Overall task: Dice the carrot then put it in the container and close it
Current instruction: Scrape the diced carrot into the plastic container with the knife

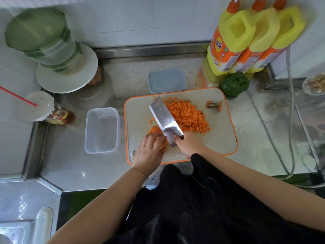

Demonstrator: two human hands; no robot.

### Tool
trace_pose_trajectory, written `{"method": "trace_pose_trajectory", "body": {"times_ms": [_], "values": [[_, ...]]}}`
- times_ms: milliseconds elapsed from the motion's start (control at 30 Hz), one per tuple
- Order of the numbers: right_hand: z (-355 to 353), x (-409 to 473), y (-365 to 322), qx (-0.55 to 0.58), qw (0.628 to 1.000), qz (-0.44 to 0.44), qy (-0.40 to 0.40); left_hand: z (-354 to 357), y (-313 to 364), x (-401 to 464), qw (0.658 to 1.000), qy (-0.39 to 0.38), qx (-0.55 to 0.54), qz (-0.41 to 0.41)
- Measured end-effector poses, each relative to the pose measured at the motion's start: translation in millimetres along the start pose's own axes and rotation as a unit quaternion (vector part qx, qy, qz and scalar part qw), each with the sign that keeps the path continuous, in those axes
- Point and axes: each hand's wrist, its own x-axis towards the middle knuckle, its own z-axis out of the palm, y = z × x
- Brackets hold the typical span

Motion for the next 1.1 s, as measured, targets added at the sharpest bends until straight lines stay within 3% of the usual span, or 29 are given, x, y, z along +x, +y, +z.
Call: {"method": "trace_pose_trajectory", "body": {"times_ms": [133,267,500,533,600,667,733,800,867,933,1000,1100], "values": [[-17,-10,1,0.076,0.997,-0.004,-0.024,-10,3,11,0.985,-0.044,0.102,0.130],[-34,-16,7,0.195,0.981,0.008,-0.012,-15,-4,2,0.976,-0.099,0.164,0.100],[-48,-27,10,0.296,0.955,-0.001,-0.023,-24,25,26,0.963,-0.111,0.203,0.142],[-51,-27,12,0.271,0.962,-0.019,-0.009,-22,25,27,0.965,-0.116,0.202,0.123],[-62,-25,26,0.096,0.991,-0.078,0.056,-24,21,29,0.974,-0.114,0.179,0.076],[-72,-26,44,-0.047,0.983,-0.131,0.122,-30,17,32,0.990,-0.070,0.117,0.027],[-76,-28,60,-0.117,0.966,-0.168,0.161,-40,20,41,0.998,0.005,0.018,-0.068],[-71,-29,68,-0.160,0.949,-0.183,0.199,-49,30,51,0.975,0.068,-0.073,-0.197],[-67,-31,73,-0.162,0.944,-0.181,0.224,-57,43,60,0.960,0.107,-0.108,-0.237],[-65,-33,75,-0.193,0.935,-0.182,0.234,-58,59,67,0.982,0.093,-0.075,-0.144],[-61,-35,74,-0.203,0.932,-0.199,0.225,-50,76,72,1.000,-0.006,0.003,-0.019],[-52,-35,73,-0.204,0.934,-0.212,0.202,-29,90,73,0.979,-0.151,0.110,0.087]]}}
